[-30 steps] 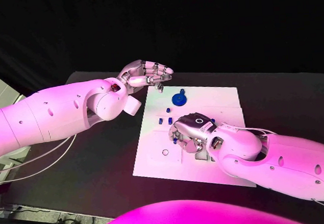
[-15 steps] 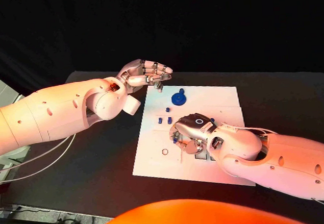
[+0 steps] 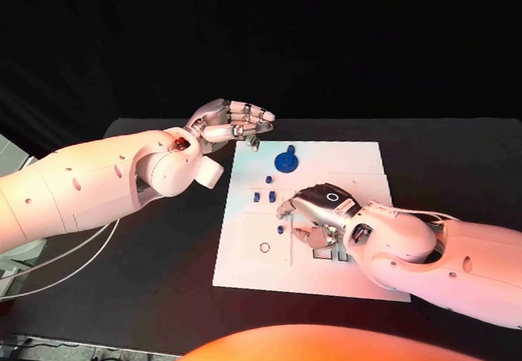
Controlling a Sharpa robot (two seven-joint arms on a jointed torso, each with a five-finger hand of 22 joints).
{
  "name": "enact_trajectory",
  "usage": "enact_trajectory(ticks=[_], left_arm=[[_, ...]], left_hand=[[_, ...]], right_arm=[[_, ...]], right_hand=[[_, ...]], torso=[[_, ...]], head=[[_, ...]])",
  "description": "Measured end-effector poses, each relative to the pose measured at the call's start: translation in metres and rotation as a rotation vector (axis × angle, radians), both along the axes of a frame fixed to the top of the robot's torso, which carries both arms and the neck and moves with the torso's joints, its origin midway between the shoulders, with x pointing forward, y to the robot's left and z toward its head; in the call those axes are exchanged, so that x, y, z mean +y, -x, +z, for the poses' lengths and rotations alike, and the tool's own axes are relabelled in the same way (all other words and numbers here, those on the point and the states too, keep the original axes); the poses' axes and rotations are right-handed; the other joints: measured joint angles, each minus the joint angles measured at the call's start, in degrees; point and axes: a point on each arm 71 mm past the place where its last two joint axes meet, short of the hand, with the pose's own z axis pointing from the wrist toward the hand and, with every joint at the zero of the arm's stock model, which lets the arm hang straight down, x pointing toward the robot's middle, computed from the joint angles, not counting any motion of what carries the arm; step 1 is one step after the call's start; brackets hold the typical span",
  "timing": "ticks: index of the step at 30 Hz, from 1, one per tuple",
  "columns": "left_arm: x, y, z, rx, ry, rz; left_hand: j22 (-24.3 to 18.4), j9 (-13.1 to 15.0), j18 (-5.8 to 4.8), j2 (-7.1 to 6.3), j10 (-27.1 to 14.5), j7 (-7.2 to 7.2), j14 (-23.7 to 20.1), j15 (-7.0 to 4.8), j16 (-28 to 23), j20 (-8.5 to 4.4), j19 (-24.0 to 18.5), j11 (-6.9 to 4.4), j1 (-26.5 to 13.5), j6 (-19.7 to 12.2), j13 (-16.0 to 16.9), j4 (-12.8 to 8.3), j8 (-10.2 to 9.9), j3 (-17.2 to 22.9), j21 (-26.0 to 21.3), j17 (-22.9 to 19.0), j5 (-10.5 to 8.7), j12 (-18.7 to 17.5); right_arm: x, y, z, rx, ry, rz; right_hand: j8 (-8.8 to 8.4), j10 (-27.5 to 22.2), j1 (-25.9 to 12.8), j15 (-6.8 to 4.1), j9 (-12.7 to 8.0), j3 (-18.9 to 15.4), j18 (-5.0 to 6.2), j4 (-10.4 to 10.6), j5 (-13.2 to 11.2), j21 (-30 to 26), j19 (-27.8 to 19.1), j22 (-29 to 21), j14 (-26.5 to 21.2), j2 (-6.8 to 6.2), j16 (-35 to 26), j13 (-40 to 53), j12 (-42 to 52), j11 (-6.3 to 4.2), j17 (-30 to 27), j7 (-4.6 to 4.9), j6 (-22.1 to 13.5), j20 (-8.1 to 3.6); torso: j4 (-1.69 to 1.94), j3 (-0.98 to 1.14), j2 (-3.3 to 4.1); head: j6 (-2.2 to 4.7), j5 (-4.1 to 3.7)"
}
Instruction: Assemble the parts on the task board
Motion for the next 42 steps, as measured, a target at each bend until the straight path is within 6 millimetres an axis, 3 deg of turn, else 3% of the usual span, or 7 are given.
enact_trajectory(ticks=[5,9,14,16,23,37,42], left_arm=[[0.001,0.0,0.0,0.002,-0.002,0.002],[0.002,0.0,0.0,0.003,-0.003,0.003],[0.003,0.0,0.0,0.003,-0.004,0.004],[0.003,0.0,0.0,0.004,-0.004,0.004],[0.002,0.0,0.0,0.004,-0.003,0.001],[0.002,0.0,-0.001,0.005,-0.002,-0.002],[0.002,0.0,-0.001,0.005,-0.002,-0.002]], left_hand=[[-0.01,0.0,0.0,0.0,0.0,0.0,0.0,0.0,0.0,0.0,0.0,0.0,0.0,0.0,0.0,0.0,0.0,0.0,0.0,0.0,0.0,0.0],[-0.01,-0.01,0.0,0.0,0.0,0.0,0.0,0.0,0.0,0.0,0.0,0.0,0.0,0.0,0.0,0.0,0.0,0.0,0.0,0.0,0.0,0.0],[-0.01,-0.01,0.0,0.0,0.0,0.0,0.0,0.0,0.0,0.0,0.0,0.0,0.0,0.0,0.0,0.0,0.0,0.0,0.0,-0.03,0.0,0.0],[-0.01,-0.01,0.0,0.0,0.0,0.0,0.0,0.0,0.0,0.0,0.0,0.0,0.0,0.0,0.0,0.0,0.0,0.0,0.0,-0.05,0.0,0.0],[0.0,-0.01,0.0,0.0,0.0,0.0,0.0,0.0,0.0,0.0,0.0,0.0,0.0,0.0,0.0,0.0,0.0,0.0,0.0,-0.05,0.0,0.0],[0.0,-0.02,0.0,0.0,0.0,0.0,0.0,0.0,0.0,0.0,0.0,0.0,0.0,0.0,0.01,0.0,0.0,0.01,0.0,-0.04,0.0,0.0],[-0.11,0.04,0.0,0.0,0.0,0.0,0.0,0.0,0.0,0.0,0.0,0.0,0.0,0.0,-0.05,0.17,0.0,-0.16,-0.31,-0.04,0.0,0.0]], right_arm=[[-0.013,0.001,0.014,-0.013,-0.035,-0.019],[-0.03,-0.002,0.029,-0.021,-0.053,-0.048],[-0.065,-0.019,0.053,-0.03,-0.053,-0.127],[-0.077,-0.026,0.06,-0.031,-0.047,-0.158],[-0.103,-0.049,0.059,-0.006,-0.005,-0.235],[-0.096,-0.058,0.039,0.057,0.054,-0.228],[-0.09,-0.056,0.038,0.065,0.062,-0.211]], right_hand=[[0.0,0.04,0.03,0.0,-0.07,-0.85,0.0,0.26,0.24,0.64,0.05,0.69,0.0,0.03,0.29,0.22,1.34,-0.04,0.23,0.0,0.0,-0.01],[0.0,1.39,0.23,-0.31,-0.11,-1.13,0.0,0.53,0.24,3.87,2.4,3.04,1.19,0.23,2.28,0.28,2.93,-0.72,2.42,0.41,0.42,-0.36],[0.0,2.18,0.18,-0.39,-0.14,-1.83,0.0,1.23,0.74,6.47,3.85,5.0,1.28,0.18,3.53,0.28,4.0,-0.91,3.91,0.62,0.62,-0.54],[-0.23,2.18,-0.4,-0.4,-0.21,-2.28,0.0,1.68,1.24,6.56,3.84,5.1,1.28,-0.4,3.56,0.2,4.14,-0.91,4.12,0.62,0.62,-0.54],[-0.55,1.55,-0.77,-0.4,-0.31,-4.93,0.0,2.51,1.56,7.11,4.36,5.67,1.28,-0.76,4.63,0.06,4.42,-0.9,4.95,-0.06,0.87,-0.65],[-0.55,1.58,-0.37,-0.4,-0.31,-5.44,0.01,2.63,1.56,8.01,4.88,6.45,1.27,-0.36,4.81,0.06,5.37,-0.93,5.11,-0.25,1.06,-0.71],[-0.55,4.44,-0.16,-0.61,-0.31,-5.11,-0.34,2.95,1.56,10.02,5.83,7.98,1.48,-0.15,5.77,0.2,6.7,-1.54,6.04,-0.17,1.86,-1.09]], torso=[[-0.03,0.01,-0.01],[-0.03,-0.02,-0.02],[-0.09,-0.06,-0.04],[-0.12,-0.06,-0.05],[-0.19,-0.04,-0.08],[-0.06,-0.01,0.03],[-0.04,-0.06,0.03]], head=[[0.21,-0.26],[0.43,-0.64],[0.79,-1.31],[0.87,-1.5],[1.32,-2.02],[1.52,-1.92],[1.44,-1.86]])
